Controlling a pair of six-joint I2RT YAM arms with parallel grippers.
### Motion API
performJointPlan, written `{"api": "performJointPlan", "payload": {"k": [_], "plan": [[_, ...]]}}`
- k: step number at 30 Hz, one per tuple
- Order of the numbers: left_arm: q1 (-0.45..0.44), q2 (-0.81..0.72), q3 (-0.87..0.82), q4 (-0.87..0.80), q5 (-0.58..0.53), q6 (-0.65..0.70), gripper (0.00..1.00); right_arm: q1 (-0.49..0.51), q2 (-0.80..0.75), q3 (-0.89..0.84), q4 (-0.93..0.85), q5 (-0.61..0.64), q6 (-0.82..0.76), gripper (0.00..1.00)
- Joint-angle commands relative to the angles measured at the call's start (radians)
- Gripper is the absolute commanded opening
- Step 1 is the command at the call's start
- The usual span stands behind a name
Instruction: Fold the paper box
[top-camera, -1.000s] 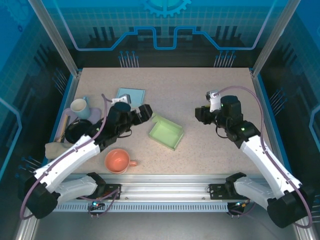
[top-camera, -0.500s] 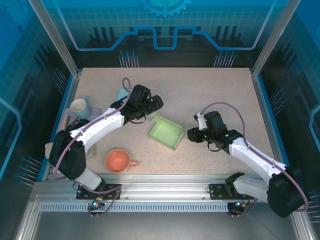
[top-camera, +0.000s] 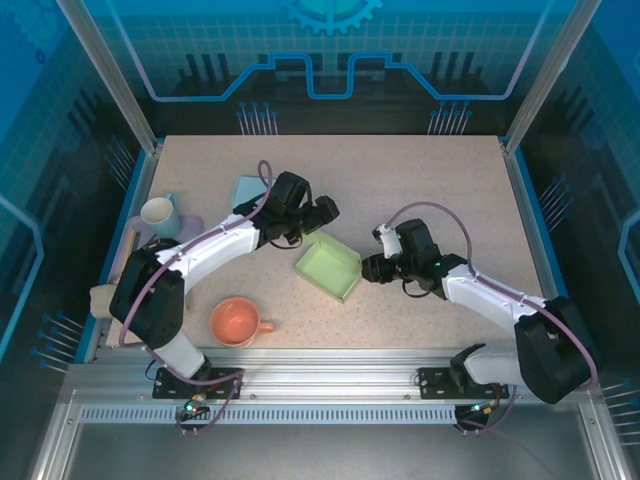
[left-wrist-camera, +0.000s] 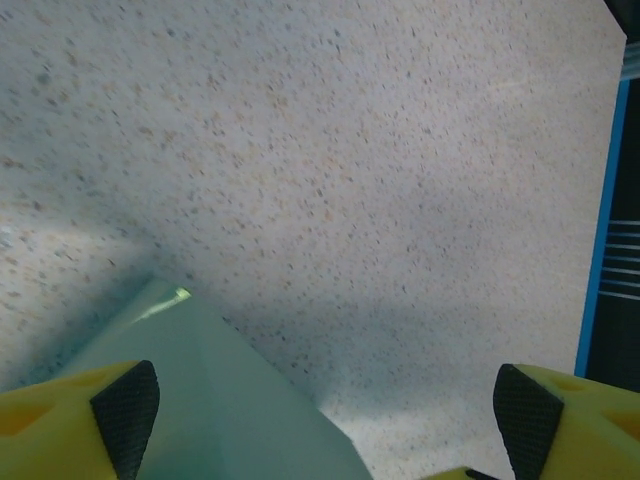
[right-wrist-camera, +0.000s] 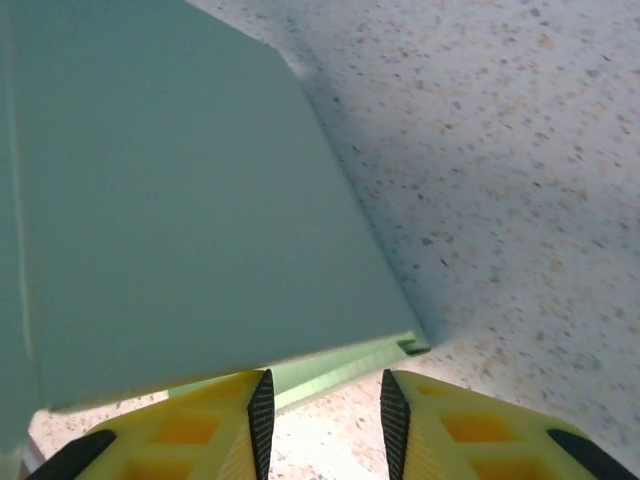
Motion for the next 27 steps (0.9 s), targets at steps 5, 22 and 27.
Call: {"api": "performJointPlan", "payload": {"k": [5, 22, 27], "plan": [[-0.054, 0.011, -0.044, 0.043, 0.069, -0.037, 0.87, 0.035, 0.002, 0.03, 0.079, -0.034, -0.019, 0.36], [-0.082, -0.001, -0.176, 0.016, -0.051, 0.006, 0.81, 0.055, -0.081, 0.002, -0.079, 0.174, 0.012, 0.39], [-0.082, -0.002, -0.191, 0.009, -0.052, 0.003, 0.81, 0.055, -0.123, -0.002, -0.128, 0.202, 0.041, 0.4]]}}
